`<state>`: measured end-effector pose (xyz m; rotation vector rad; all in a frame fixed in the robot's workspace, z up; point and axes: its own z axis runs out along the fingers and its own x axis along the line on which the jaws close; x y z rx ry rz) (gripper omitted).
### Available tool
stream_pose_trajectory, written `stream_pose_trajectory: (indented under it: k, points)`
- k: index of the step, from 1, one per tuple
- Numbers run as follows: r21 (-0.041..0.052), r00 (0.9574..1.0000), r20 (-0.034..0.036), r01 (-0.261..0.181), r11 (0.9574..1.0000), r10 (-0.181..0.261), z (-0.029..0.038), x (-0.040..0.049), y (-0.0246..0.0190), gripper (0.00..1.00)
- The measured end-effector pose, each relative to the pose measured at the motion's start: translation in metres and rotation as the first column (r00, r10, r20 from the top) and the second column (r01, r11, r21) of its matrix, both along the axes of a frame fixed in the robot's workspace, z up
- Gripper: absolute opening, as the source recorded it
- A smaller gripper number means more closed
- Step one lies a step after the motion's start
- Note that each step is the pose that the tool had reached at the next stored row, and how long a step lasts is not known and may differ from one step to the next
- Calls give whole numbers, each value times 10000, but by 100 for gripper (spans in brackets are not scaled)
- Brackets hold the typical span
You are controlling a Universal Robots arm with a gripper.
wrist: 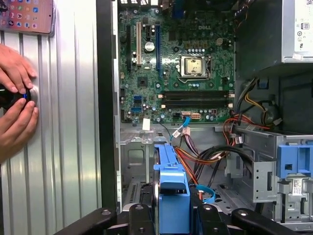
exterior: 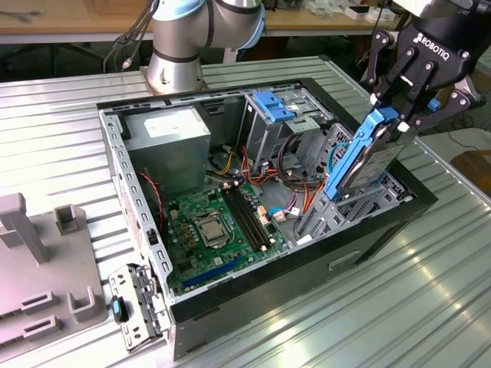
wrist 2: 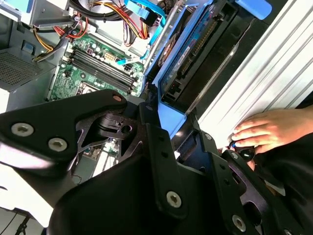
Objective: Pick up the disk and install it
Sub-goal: 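Insert the disk into the insertion slot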
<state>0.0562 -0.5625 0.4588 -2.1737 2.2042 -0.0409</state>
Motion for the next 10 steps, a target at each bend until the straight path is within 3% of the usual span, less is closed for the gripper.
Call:
stream_pose_trajectory:
  k: [10]
  points:
    - [0,10000,0,0,10000,0,-75,0,-5,37]
